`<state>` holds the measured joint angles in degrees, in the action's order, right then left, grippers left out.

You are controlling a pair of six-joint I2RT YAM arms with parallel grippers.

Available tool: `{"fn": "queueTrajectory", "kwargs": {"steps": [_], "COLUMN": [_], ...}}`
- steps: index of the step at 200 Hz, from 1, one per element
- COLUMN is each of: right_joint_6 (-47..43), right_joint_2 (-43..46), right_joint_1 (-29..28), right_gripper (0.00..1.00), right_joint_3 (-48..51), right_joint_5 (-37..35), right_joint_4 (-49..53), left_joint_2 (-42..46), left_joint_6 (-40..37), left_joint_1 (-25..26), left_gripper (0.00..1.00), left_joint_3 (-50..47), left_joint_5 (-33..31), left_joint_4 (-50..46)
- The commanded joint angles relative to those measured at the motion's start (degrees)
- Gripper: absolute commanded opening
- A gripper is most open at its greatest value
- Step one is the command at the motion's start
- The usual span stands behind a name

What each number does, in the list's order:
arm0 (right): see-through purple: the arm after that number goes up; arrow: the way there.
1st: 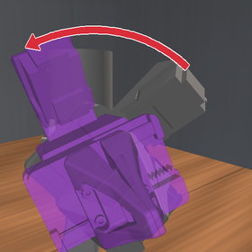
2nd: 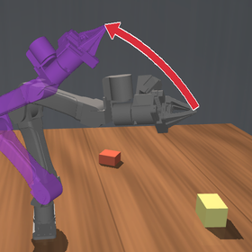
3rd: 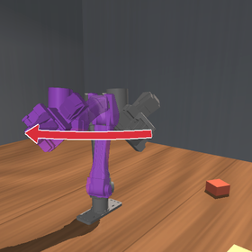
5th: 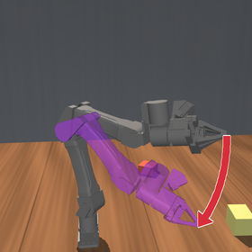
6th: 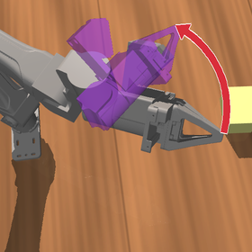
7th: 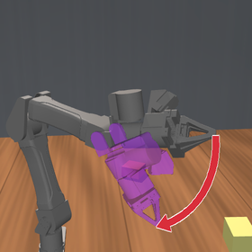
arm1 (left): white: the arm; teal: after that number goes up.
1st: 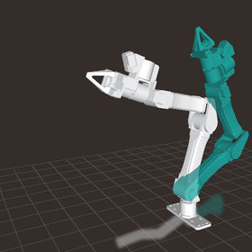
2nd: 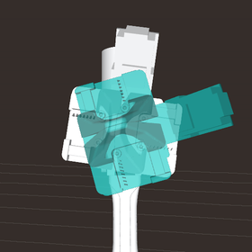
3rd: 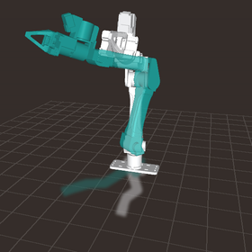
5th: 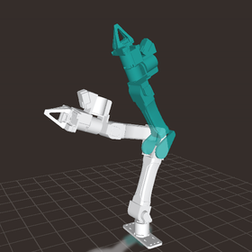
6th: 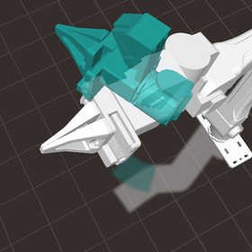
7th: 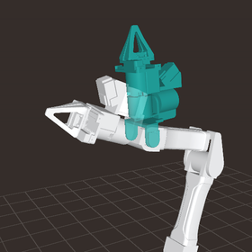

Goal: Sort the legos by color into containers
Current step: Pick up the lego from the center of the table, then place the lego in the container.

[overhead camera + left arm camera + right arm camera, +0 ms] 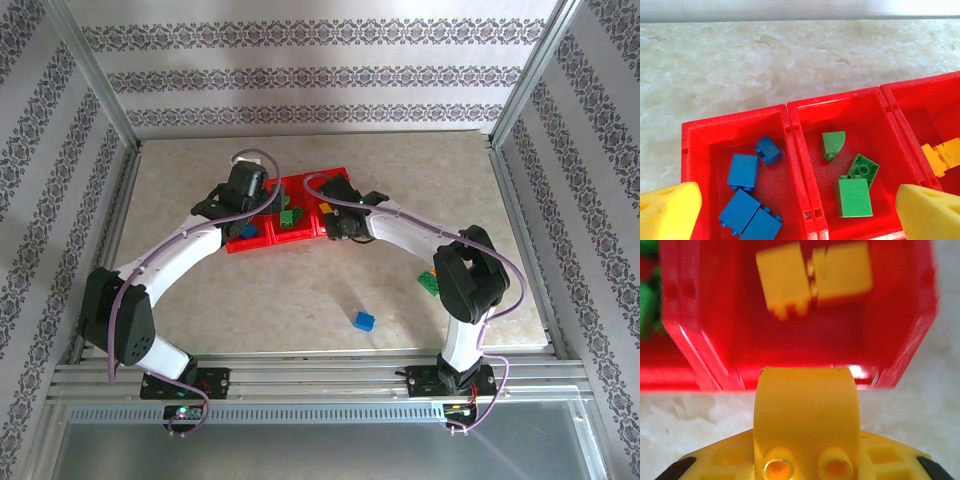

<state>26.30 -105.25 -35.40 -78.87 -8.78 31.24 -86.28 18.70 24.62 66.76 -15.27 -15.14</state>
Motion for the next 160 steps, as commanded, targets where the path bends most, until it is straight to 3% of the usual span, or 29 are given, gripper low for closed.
{"fn": "queueTrajectory", "kwargs": {"steps": [1,131,160], "right_joint_6": [-2.2,-11.0,-11.4], "right_joint_2": [0.0,-16.7,-17.8], "right_joint_1": [1.6,3.2,3.2], "right_gripper": [0.18,0.23,0.35], "right_joint_3": [-3.7,-22.3,-23.8], "right_joint_5": [-3.5,-9.9,-10.3], "right_joint_4": [-0.8,-1.7,-1.7], "left_joint_2": [2.4,2.9,2.8], "left_joint_6": [-0.3,-0.3,-0.2], "left_joint_1": [-1.0,-1.7,-1.8], "left_gripper": [1.0,1.0,1.0], "left_joint_3": [-1.7,-2.7,-2.9], "left_joint_5": [-1.5,-1.0,-1.0], "left_joint_4": [2.8,2.1,1.9]}}
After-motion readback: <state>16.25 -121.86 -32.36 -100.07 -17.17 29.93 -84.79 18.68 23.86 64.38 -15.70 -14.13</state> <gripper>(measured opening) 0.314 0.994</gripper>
